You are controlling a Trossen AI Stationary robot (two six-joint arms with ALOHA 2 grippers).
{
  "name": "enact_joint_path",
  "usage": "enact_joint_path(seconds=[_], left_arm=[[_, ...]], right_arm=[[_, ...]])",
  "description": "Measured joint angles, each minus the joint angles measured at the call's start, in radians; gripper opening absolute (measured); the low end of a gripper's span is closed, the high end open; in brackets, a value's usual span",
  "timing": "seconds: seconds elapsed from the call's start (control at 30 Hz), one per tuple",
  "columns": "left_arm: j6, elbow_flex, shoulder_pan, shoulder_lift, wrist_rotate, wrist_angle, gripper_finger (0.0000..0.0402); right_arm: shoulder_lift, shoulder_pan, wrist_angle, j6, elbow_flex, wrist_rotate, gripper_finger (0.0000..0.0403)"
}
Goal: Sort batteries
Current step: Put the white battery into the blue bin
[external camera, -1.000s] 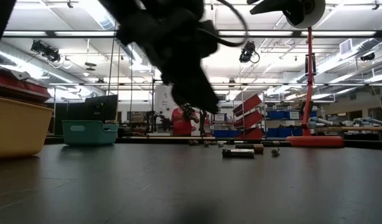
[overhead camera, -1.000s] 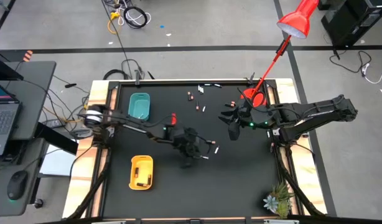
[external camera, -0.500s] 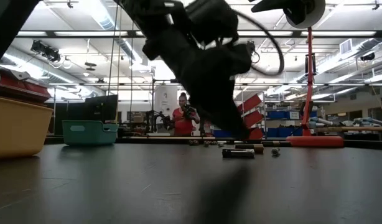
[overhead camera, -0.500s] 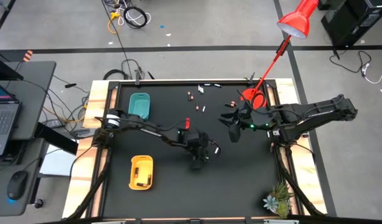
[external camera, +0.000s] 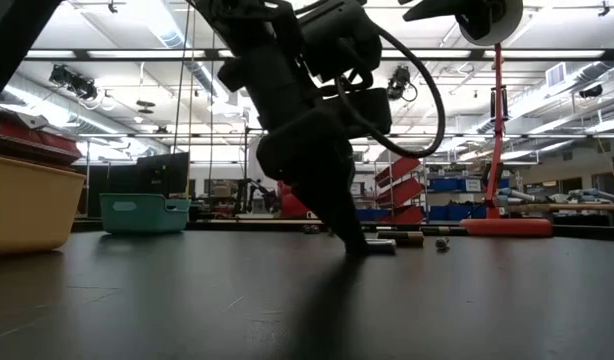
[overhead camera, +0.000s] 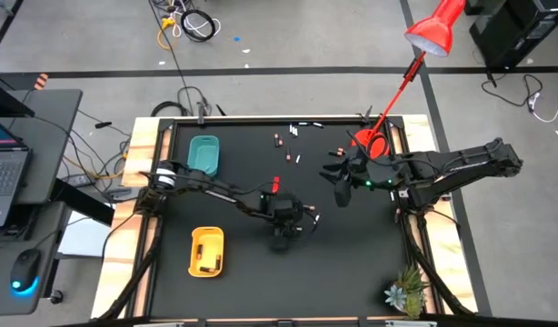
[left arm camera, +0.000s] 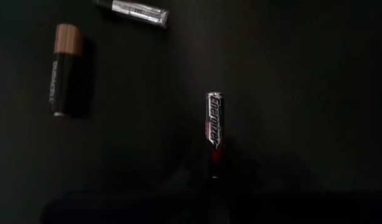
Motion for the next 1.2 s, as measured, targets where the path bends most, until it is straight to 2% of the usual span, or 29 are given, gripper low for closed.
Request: enact_joint_path(seconds=[0.17,0.3,0.47,0.6,0.73,0.87,1.03,1.2], left_arm=[[-0.005,-0.009,0.003,-0.050,-0.047,-0.059,0.0020],[0.000,-0.015,0.050,-0.107,-0.090,-0.145,0.0001],[0.012,-0.114,0.137,-0.219,-0.129,-0.232,0.0002],[0.011,-0.226,0.236,-0.373,-0.114,-0.258,0.0002],[-0.047,-0.292,0.315,-0.477,-0.014,-0.249,0.0001],[-0.213,-0.289,0.365,-0.468,-0.013,-0.227,0.0028],[-0.429,-0.277,0.360,-0.444,0.038,-0.069,0.0094],[-0.478,-0.280,0.337,-0.453,0.021,0.012,0.0125]], right_arm=[[0.000,0.000,-0.001,-0.001,0.000,0.001,0.0127],[0.000,0.000,-0.001,-0.003,0.000,0.001,0.0127],[0.000,0.002,-0.001,-0.003,0.000,0.001,0.0127],[0.000,0.008,-0.001,-0.003,0.000,0.001,0.0127],[0.000,0.010,0.002,-0.001,0.000,0.004,0.0127],[0.000,0.010,0.002,0.000,0.000,0.004,0.0127],[0.000,-0.006,-0.072,0.029,0.000,-0.026,0.0127],[0.032,-0.018,-0.159,-0.009,-0.051,-0.079,0.0127]])
